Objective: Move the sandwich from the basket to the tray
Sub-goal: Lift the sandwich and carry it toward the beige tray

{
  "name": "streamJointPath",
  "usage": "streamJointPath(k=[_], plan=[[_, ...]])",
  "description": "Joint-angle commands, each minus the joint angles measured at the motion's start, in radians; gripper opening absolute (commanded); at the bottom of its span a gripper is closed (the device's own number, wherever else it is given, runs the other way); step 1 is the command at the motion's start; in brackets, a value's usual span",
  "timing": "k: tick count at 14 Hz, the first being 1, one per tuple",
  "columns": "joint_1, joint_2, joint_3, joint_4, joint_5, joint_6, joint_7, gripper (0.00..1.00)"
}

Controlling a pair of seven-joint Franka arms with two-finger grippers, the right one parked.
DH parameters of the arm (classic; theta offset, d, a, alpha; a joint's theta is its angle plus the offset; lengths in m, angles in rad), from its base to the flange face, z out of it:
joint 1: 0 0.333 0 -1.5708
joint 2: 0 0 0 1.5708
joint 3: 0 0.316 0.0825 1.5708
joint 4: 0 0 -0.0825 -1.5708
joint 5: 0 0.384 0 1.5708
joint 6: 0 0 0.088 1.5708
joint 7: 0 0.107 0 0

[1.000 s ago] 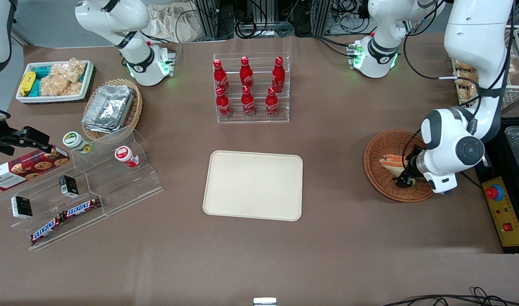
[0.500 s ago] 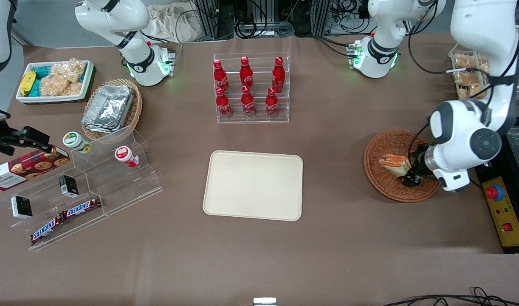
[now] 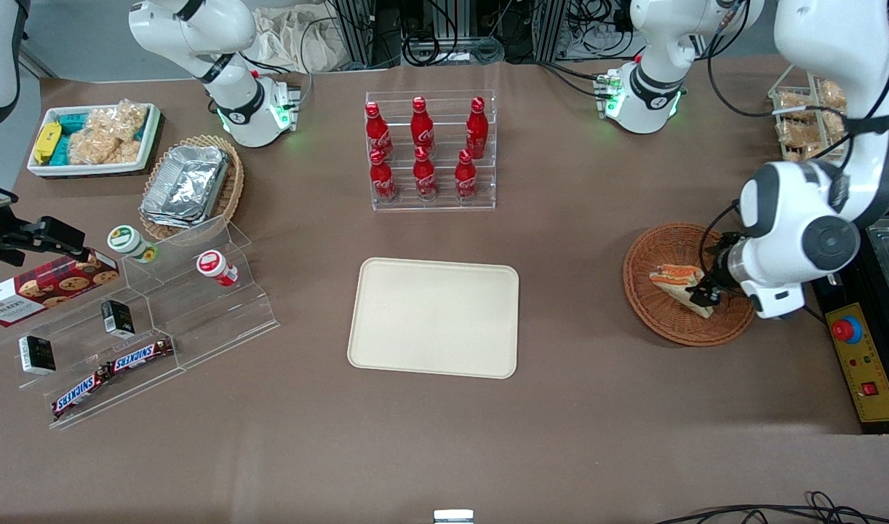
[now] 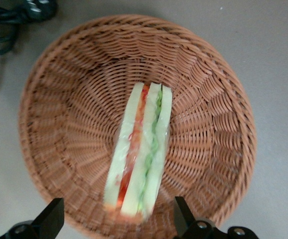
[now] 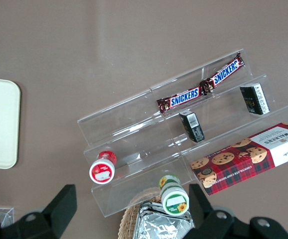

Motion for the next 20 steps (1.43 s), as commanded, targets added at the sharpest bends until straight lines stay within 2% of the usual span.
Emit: streamJointPath(k=[1,3,4,5,6,8,12,14,17,20], plan=[[-0.002,0.041,-0.001,-0.05,0.018,0.121,-0.022,0.99],[-0.002,0.07,-0.001,-0.077,0.018,0.195,-0.022,0.95],[-0.002,0.079,-0.001,-0.077,0.016,0.206,-0.03,0.6],[0.002,0.079,-0.001,-0.076,0.016,0.206,-0.035,0.16],[0.004,0.076,-0.001,-0.073,0.016,0.197,-0.036,0.0],[0.007,0.056,0.001,-0.068,0.016,0.174,-0.035,0.0],[-0.008,-0.068,-0.028,0.054,-0.013,-0.097,-0.012,0.0],[-0.021,-0.073,-0.152,0.143,-0.045,-0.152,0.001,0.0],[-0.024,-0.044,-0.354,0.211,-0.042,-0.135,0.029,0.0],[-0.033,0.027,-0.497,0.239,-0.019,-0.011,0.21,0.0]])
